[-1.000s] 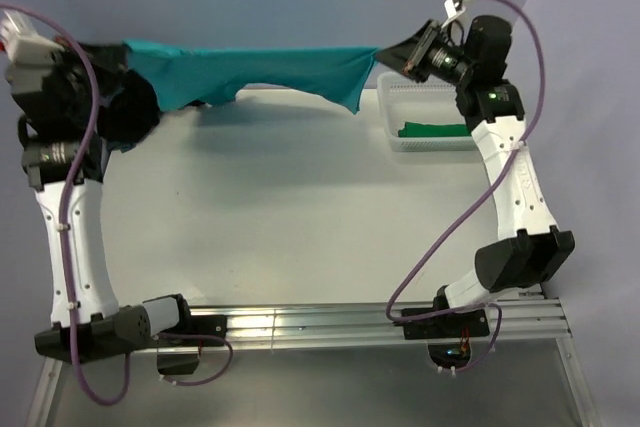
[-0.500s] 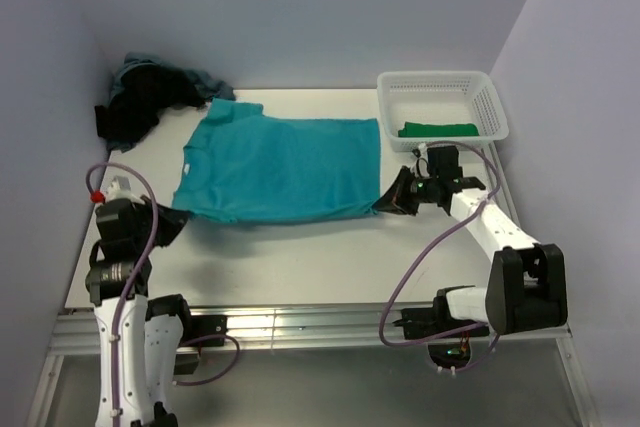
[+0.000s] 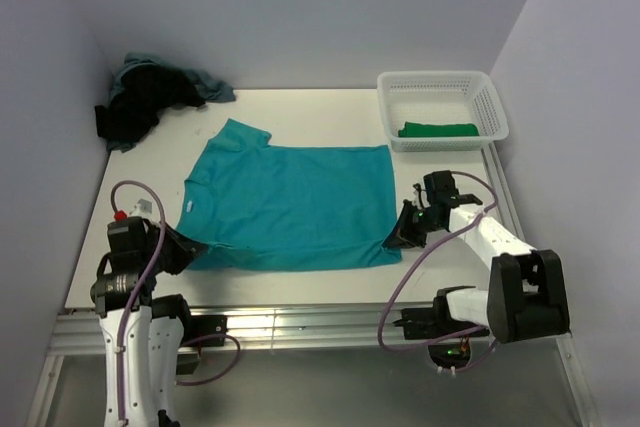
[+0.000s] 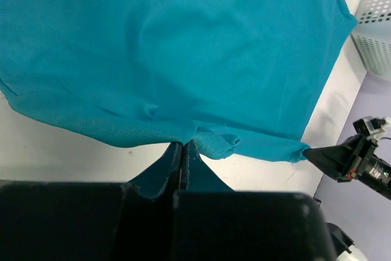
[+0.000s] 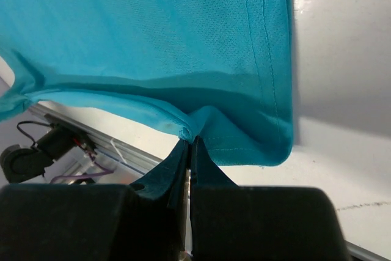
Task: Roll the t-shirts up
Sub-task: Flatten the tshirt, then fold the tshirt
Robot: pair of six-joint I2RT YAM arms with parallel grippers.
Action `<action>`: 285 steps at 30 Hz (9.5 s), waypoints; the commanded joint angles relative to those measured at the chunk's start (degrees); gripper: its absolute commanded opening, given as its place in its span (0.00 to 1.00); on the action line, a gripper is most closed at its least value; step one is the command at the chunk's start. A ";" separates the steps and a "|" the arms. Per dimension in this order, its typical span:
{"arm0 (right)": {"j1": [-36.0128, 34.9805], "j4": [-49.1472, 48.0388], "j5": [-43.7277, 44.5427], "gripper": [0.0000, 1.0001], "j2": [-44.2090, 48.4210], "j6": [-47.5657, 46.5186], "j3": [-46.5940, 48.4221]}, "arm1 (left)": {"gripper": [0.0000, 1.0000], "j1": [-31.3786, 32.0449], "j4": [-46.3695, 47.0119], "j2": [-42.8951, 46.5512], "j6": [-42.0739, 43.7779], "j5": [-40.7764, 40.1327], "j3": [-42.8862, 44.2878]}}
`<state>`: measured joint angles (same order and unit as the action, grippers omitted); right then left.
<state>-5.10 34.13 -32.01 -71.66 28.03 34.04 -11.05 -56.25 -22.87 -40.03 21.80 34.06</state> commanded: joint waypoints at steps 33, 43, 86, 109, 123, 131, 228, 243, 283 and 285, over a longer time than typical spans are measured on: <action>-0.35 0.24 9.16 0.00 -2.52 -1.75 7.53 | 0.00 0.68 10.54 -33.46 3.29 -9.67 13.40; -0.34 0.58 9.07 0.00 -7.00 -3.94 11.13 | 0.00 4.36 14.15 -41.63 5.49 -11.08 15.68; -0.61 0.85 9.95 0.00 -16.50 -3.51 18.69 | 0.00 9.99 18.90 -55.79 9.88 -11.96 23.85; -0.52 1.03 11.53 0.00 -20.98 -3.86 24.40 | 0.00 10.43 20.65 -60.80 10.94 -13.45 24.64; -0.61 1.29 12.32 0.05 -23.08 -4.39 27.92 | 0.01 10.52 20.83 -62.03 11.29 -13.10 27.02; -0.52 0.94 13.46 0.52 -22.83 -2.99 27.58 | 0.71 10.52 18.64 -63.70 11.12 -15.64 29.56; -5.36 12.64 31.04 0.57 -21.65 0.80 34.06 | 0.89 1.20 14.06 -81.36 13.58 -15.48 46.35; -4.83 10.61 37.11 0.50 -40.05 0.00 46.82 | 0.81 1.38 15.12 -95.69 13.05 -13.02 56.73; -6.94 0.95 38.69 0.40 -32.42 -0.87 39.26 | 0.00 5.60 15.82 -92.09 14.45 -21.54 51.10; -7.11 -0.11 38.86 0.40 -30.83 -1.49 38.74 | 0.00 5.60 15.64 -91.91 14.54 -21.54 51.10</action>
<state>-11.66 37.15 5.98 -107.87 27.94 72.77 -5.63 -39.11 -116.20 -26.37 1.61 83.61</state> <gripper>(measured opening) 0.395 0.024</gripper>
